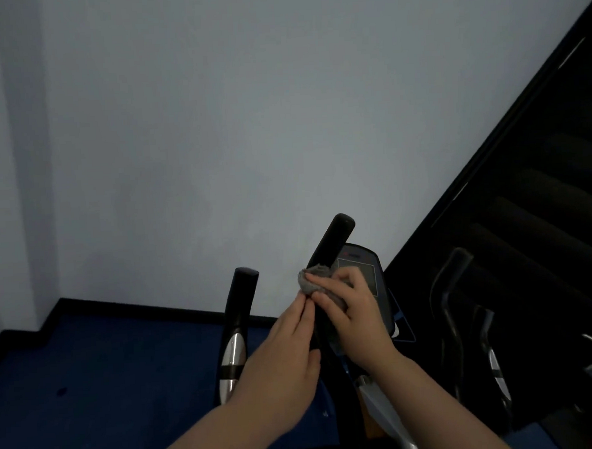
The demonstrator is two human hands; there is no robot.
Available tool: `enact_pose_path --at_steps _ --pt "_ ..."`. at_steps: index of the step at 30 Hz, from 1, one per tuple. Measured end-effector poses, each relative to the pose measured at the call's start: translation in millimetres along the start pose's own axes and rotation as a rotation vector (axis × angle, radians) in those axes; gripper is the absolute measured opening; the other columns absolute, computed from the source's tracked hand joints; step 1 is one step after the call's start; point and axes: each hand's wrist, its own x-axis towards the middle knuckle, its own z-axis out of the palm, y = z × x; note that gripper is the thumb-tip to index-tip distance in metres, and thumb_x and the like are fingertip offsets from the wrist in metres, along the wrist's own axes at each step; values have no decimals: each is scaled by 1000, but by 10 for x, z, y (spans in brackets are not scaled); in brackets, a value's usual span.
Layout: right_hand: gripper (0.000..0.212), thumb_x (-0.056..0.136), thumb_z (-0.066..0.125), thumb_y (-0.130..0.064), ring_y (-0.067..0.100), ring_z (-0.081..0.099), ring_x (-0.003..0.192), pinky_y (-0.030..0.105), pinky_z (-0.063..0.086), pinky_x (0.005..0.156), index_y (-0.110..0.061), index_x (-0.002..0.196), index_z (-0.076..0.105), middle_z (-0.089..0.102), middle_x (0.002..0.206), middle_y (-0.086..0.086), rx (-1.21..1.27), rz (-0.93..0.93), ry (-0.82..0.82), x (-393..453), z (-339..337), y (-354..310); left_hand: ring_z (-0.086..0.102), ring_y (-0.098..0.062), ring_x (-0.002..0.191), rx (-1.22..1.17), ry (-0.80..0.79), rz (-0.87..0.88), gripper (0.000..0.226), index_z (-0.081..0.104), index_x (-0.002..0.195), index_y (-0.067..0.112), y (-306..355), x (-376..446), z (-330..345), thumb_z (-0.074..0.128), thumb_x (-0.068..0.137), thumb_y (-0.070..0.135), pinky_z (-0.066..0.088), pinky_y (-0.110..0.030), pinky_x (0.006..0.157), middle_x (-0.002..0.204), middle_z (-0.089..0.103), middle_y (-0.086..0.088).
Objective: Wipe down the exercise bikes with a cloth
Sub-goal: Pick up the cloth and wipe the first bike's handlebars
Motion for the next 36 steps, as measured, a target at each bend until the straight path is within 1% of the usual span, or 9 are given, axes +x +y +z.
enact_pose_path --at_steps 4,9,15,19,21,25,29,32,36 --pt "30 92 60 -28 -7 49 95 7 37 85 -33 120 65 44 99 -17 -116 24 -277 72 -353 -120 7 8 139 17 -33 -19 71 -8 150 35 23 -77 -35 41 98 35 28 -12 105 153 -19 28" --pt "28 89 63 -28 -11 47 98 0 36 83 -35 116 65 42 106 -17 -105 -103 357 394 -653 -385 7 11 137 -15 -57 -69 64 3 151 33 15 -48 -80 41 99 34 11 -4 103 152 -11 28" --pt "26 95 57 -28 9 57 103 21 45 91 -20 117 67 55 111 -3 48 165 471 631 -207 -433 11 17 133 -15 -47 -74 57 15 148 38 -17 -14 -153 42 99 29 1 10 93 149 4 33" --pt "39 97 52 -31 3 54 92 1 38 81 -25 135 53 54 101 -4 196 295 668 396 186 -404 13 22 129 -25 -44 -38 59 9 139 48 9 -36 -166 43 99 22 7 8 95 148 9 35" --pt "40 98 48 -33 6 54 92 3 39 83 -24 137 51 53 101 -2 220 357 647 276 364 -404 25 25 123 -34 -55 4 60 17 138 51 32 -40 -198 43 98 15 19 5 97 143 24 36" --pt "33 99 47 -33 10 52 91 22 44 85 -16 124 60 52 100 1 153 394 553 97 477 -348 48 -5 114 137 -80 68 44 40 140 25 -6 -105 -253 43 97 16 42 -28 99 132 49 12" --pt "28 96 52 -35 17 50 83 33 43 75 -9 88 62 50 92 7 -22 415 399 10 399 -319 48 -7 117 196 -89 122 45 42 141 20 -17 -206 -346 47 96 17 37 -20 100 133 53 6" --pt "42 94 56 -35 18 49 70 29 34 62 -19 58 41 50 76 8 -86 395 269 -44 301 -323 48 -7 118 231 -117 145 43 46 138 19 19 -242 -383 49 95 18 33 -15 98 133 54 6" --pt "54 90 61 -29 4 37 46 19 25 39 -21 45 33 38 47 -4 -62 425 170 -71 152 -340 46 -1 118 214 -146 123 43 46 138 24 72 -296 -370 49 95 20 29 -10 95 131 52 12"
